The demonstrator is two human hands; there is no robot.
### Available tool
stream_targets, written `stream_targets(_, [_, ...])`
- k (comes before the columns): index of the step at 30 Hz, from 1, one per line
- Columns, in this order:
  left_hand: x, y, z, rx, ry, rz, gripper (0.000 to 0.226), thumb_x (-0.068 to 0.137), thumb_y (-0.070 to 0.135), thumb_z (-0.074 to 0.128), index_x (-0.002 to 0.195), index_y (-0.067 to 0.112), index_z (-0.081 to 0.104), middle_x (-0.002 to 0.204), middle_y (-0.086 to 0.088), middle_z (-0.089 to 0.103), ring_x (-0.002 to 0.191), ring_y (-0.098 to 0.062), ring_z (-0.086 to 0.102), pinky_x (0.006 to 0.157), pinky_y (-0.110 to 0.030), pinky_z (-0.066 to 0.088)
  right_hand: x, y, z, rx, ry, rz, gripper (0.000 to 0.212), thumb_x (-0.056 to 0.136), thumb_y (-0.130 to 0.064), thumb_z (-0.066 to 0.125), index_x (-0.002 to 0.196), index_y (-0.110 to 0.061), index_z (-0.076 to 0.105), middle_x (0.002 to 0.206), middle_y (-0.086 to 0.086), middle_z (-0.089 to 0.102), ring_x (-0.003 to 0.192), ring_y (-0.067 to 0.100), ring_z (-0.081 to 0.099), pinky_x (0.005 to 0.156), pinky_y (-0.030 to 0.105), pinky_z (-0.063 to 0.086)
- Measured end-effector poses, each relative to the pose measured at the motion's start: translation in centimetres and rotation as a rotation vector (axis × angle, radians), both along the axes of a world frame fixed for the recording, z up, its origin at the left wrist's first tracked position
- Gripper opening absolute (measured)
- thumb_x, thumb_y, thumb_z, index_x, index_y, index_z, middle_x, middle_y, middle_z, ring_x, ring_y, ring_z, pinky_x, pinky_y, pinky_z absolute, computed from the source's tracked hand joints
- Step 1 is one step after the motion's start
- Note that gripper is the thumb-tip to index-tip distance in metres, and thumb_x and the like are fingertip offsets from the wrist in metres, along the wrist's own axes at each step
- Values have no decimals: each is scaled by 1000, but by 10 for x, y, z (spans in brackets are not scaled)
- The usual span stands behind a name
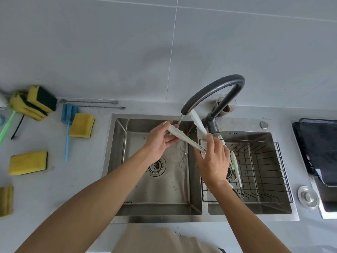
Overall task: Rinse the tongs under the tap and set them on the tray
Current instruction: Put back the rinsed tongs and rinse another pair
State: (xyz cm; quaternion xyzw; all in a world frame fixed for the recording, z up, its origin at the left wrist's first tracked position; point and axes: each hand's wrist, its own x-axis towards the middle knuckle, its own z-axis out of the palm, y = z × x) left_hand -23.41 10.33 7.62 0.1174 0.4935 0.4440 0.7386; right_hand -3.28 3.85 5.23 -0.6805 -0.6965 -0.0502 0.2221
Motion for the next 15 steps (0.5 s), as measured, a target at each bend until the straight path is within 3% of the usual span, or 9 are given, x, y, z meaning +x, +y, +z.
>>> stream_targets(2, [3, -1, -5, -30, -6, 15, 29, 107, 18, 53, 133, 6, 57, 128, -21, 70, 114, -40, 71, 98, -50, 58, 1, -4, 2, 21, -8, 41, 63, 83, -20, 87, 134, -6, 52, 108, 16, 65, 86, 35, 67, 75, 49, 55])
stream_targets(5, [5, -1, -13, -72, 32, 47, 24, 109, 18, 49, 129, 6, 58, 118, -21, 71, 98, -32, 77, 91, -47, 61, 2, -8, 3, -5, 17, 158, 64, 81, -10, 85, 134, -6, 48, 107, 20, 63, 73, 34, 67, 54, 41, 58])
stream_targets(7, [4, 1, -18, -94, 79, 52, 26, 110, 19, 49, 128, 3, 59, 112, -21, 73, 90, -29, 79, 87, -44, 63, 2, -12, 4, -119, 74, 250, 58, 91, -20, 77, 137, -10, 43, 114, 18, 60, 70, 30, 67, 44, 37, 56])
stream_targets(9, [2, 4, -23, -101, 143, 29, 27, 109, 19, 50, 128, 3, 63, 115, -22, 74, 95, -30, 78, 83, -42, 65, 1, -17, 5, -255, 210, 255, 50, 101, -42, 60, 139, -14, 44, 118, 11, 60, 75, 24, 66, 45, 39, 56])
stream_targets(11, [3, 7, -24, -87, 208, 2, 21, 109, 20, 51, 116, 9, 68, 119, -22, 73, 100, -31, 76, 84, -41, 64, 0, -21, 6, -381, 365, 177, 46, 105, -55, 41, 134, -20, 51, 111, 3, 63, 80, 18, 63, 55, 39, 55])
stream_targets(13, [8, 11, -21, -61, 246, -25, 19, 109, 21, 51, 106, 15, 69, 118, -21, 73, 101, -31, 75, 85, -42, 63, -1, -22, 7, -504, 507, 151, 36, 108, -57, 34, 114, -29, 55, 87, -1, 62, 72, 15, 57, 57, 37, 47])
stream_targets(15, [13, 15, -19, -41, 263, -50, 19, 108, 22, 52, 110, 14, 69, 118, -20, 73, 99, -31, 75, 83, -41, 63, -4, -23, 10, -593, 688, 153, 25, 110, -51, 39, 95, -37, 54, 75, 4, 58, 66, 19, 55, 59, 45, 45])
